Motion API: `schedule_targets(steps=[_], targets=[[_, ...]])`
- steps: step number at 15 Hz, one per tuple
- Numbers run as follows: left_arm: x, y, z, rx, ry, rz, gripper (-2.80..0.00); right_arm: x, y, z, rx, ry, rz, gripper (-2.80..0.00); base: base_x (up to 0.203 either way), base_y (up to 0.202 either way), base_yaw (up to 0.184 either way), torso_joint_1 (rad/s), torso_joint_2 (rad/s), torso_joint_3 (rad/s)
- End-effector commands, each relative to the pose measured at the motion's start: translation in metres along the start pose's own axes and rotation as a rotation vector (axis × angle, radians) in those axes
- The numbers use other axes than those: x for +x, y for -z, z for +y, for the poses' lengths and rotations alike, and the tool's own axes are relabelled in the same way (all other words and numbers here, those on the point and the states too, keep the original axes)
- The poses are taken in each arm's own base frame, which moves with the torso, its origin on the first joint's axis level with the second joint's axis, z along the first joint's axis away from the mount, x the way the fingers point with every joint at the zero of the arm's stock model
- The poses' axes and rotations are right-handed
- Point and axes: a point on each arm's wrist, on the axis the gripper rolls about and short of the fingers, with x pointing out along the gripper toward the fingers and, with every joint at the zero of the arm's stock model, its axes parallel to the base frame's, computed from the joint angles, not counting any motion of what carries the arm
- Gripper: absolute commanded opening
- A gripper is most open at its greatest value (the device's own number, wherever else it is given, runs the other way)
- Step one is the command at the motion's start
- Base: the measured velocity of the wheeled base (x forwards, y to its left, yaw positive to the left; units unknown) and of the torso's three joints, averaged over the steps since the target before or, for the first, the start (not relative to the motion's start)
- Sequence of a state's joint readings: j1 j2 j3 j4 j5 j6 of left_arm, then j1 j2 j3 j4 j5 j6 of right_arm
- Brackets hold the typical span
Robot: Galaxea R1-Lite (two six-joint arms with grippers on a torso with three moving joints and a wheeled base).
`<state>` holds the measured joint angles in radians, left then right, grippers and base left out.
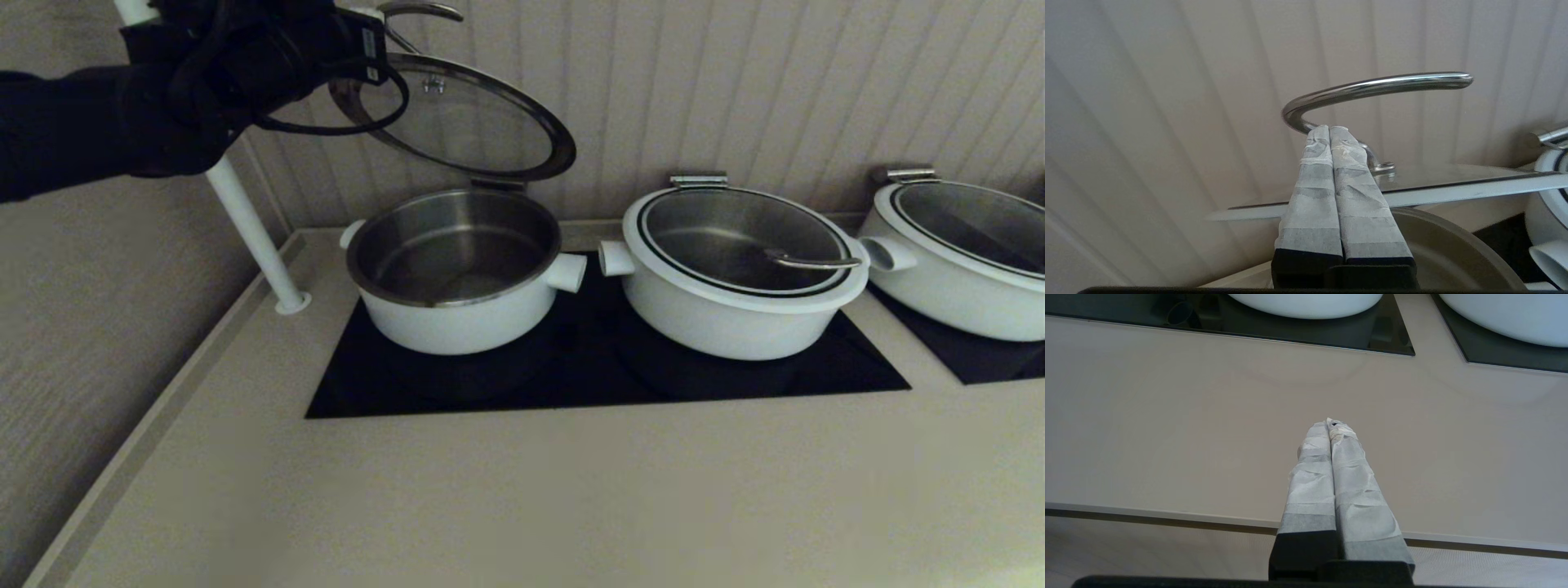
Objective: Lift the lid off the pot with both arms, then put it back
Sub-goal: Close the pot lid
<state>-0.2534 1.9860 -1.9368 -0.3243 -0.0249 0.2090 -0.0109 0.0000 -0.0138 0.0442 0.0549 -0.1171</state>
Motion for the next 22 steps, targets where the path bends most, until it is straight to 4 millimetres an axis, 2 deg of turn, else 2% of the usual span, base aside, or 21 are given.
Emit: schedule_targets(steps=[1, 13, 22], targets=[[0.003, 0.006, -0.001, 0.001, 0.004, 0.011, -2.80, 0.000, 0.000, 0.000, -0.001, 0.000, 0.000, -2.80, 0.000, 0.000, 0.000, 0.000, 0.00, 0.000], [0.013, 0.026, -0.005, 0.003, 0.011, 0.047, -2.80, 0.000, 0.000, 0.000, -0.001, -0.001, 0.001, -2.80, 0.000, 0.000, 0.000, 0.000, 0.00, 0.000], [0.001, 0.023, -0.005, 0.008, 0.017, 0.072, -2.80, 0.000, 0.000, 0.000, -0.001, -0.001, 0.001, -2.80, 0.000, 0.000, 0.000, 0.000, 0.00, 0.000]])
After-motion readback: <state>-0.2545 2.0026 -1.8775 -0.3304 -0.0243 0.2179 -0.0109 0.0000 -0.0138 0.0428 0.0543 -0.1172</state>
